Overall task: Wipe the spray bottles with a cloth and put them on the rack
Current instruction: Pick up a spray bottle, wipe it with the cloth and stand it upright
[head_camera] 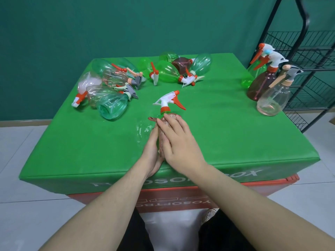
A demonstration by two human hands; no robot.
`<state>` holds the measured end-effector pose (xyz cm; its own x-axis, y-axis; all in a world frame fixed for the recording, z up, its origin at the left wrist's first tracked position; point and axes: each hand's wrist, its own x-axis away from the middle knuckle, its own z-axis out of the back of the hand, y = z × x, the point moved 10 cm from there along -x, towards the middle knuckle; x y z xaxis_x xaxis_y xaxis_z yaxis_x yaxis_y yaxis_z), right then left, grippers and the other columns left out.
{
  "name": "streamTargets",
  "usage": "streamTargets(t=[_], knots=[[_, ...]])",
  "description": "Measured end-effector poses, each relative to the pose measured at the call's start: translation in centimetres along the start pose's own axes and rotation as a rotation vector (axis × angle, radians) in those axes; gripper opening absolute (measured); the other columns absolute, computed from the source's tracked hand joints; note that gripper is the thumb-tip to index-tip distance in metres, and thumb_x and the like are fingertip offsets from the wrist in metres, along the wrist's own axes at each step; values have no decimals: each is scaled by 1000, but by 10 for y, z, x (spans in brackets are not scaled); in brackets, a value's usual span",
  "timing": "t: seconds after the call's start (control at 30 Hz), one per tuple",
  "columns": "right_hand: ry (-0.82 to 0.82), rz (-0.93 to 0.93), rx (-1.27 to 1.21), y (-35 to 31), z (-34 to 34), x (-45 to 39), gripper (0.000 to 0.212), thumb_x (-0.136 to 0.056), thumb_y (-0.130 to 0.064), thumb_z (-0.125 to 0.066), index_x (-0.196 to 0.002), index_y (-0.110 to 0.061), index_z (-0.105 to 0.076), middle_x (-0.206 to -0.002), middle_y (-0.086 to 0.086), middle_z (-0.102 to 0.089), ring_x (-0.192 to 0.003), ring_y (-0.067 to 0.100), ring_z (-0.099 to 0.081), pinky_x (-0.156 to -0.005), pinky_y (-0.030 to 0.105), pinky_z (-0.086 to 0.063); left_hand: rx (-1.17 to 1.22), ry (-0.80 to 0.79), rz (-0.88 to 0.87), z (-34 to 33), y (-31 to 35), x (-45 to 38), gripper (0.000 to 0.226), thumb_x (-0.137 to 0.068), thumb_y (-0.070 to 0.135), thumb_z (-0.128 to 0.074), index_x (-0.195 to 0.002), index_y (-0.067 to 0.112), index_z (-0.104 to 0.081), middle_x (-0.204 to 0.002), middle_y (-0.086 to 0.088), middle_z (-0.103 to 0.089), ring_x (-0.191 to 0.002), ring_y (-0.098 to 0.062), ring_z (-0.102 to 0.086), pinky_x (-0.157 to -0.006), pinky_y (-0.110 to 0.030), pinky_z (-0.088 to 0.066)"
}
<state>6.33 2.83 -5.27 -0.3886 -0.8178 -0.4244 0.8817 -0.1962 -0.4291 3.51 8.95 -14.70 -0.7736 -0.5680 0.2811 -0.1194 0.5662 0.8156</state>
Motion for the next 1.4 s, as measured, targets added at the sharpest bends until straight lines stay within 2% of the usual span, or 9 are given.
streamTargets(t=[0.13,0.33,0.53,0.63,0.77,0.9,1.03,1.2,1.4], knots=[[-84,-124,-137,10,-1,-23,48,-104,-27,-36,-148,-16,-51,-159,5,-39,-145,26,-33,-123,37,-23,-18,-17,32,-3,2,4,45,-106,57,-33,-136,38,-61,-125,6,-74,-106,-14,-73,-78,-48,-59],[-150,-247,-227,15,-8,-33,47,-107,-26,-37,-154,-27,-42,-165,-6,-29,-147,21,-31,-122,32,-22,52,7,60,2,0,6,44,-107,54,-31,-119,34,-68,-117,5,-77,-101,-18,-75,-88,-57,-54],[-116,-152,-150,10,-9,-19,49,-106,-22,-35,-153,-15,-43,-163,4,-34,-144,25,-34,-122,32,-22,53,27,49,6,-4,3,49,-107,58,-30,-126,33,-67,-119,-1,-76,-108,-21,-73,-82,-49,-57],[-68,-90,-95,7,-8,-5,50,-106,-26,-31,-152,-11,-44,-160,9,-37,-143,27,-36,-121,40,-28,107,43,24,9,-4,0,51,-108,54,-31,-131,23,-65,-120,-2,-76,-109,-17,-73,-76,-34,-61],[-48,-60,-59,5,-10,16,51,-106,-32,-27,-155,-19,-37,-162,4,-32,-147,25,-31,-119,45,-31,94,35,9,9,-2,-3,64,-105,61,-32,-131,14,-66,-126,-7,-73,-120,-19,-68,-90,-30,-57],[-52,-36,-4,6,-14,34,50,-107,-33,-29,-156,-24,-32,-165,2,-28,-151,25,-26,-118,51,-32,73,59,-17,17,-3,-7,90,-87,73,-59,-145,4,-52,-138,-19,-64,-128,-32,-63,-105,-45,-54],[-55,-39,-14,9,-16,40,50,-106,-33,-31,-156,-27,-31,-165,1,-26,-152,26,-26,-115,56,-34,92,78,-7,25,-12,-16,115,-74,66,-83,-155,3,-32,-144,-25,-57,-131,-41,-58,-111,-55,-47],[-51,-27,-25,9,-13,35,52,-106,-33,-32,-157,-27,-32,-166,-1,-25,-153,24,-22,-117,56,-30,92,40,-17,20,-5,-11,105,-81,61,-78,-155,2,-32,-143,-24,-58,-132,-38,-58,-103,-47,-55],[-37,-44,-40,7,-3,6,53,-105,-32,-27,-155,-21,-39,-161,3,-34,-150,25,-25,-123,46,-24,39,-21,12,4,0,0,51,-105,47,-44,-144,17,-57,-138,-8,-66,-126,-20,-64,-88,-34,-58]])
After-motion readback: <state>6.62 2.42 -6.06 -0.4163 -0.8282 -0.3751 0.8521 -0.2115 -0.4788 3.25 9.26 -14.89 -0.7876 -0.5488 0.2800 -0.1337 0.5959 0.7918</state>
